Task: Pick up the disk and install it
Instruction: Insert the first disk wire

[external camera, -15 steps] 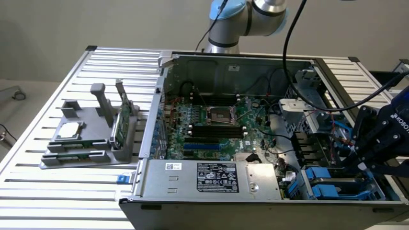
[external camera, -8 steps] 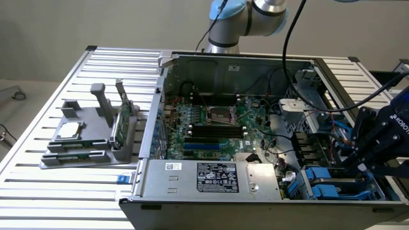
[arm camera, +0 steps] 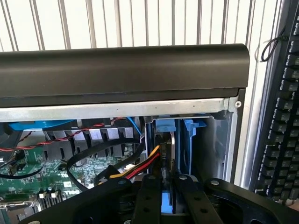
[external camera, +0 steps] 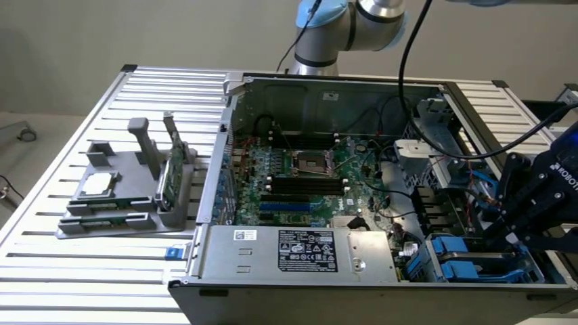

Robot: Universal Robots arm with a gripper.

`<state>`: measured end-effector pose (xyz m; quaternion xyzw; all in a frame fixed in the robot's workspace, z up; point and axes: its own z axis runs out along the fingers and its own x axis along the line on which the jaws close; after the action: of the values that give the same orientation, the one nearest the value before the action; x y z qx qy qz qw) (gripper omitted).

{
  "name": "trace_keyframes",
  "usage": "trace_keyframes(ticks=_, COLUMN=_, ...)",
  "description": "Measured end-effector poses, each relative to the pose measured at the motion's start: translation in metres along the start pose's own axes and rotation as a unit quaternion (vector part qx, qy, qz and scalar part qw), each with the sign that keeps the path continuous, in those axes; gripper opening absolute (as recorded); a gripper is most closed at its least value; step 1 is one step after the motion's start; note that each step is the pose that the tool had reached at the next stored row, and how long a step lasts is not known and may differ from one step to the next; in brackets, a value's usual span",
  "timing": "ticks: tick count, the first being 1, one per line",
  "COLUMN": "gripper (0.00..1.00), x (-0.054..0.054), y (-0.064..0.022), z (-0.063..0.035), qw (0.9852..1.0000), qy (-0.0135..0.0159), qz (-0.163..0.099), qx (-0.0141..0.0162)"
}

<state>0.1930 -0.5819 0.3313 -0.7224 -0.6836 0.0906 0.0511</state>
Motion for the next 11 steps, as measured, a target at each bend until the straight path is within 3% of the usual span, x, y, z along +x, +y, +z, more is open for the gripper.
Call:
trace_keyframes(ticks=3, gripper=0.16, x=0.0006, y=0.0001, z=0.0011, qw=1.0000, qy=-0.0022, qz=0.000, qx=-0.0001)
trace_keyframes(ticks=11, gripper=0.16, x=0.0048, y=0.0001, z=0.0014, qw=1.0000, qy=-0.0023, qz=0.000, qx=-0.0002)
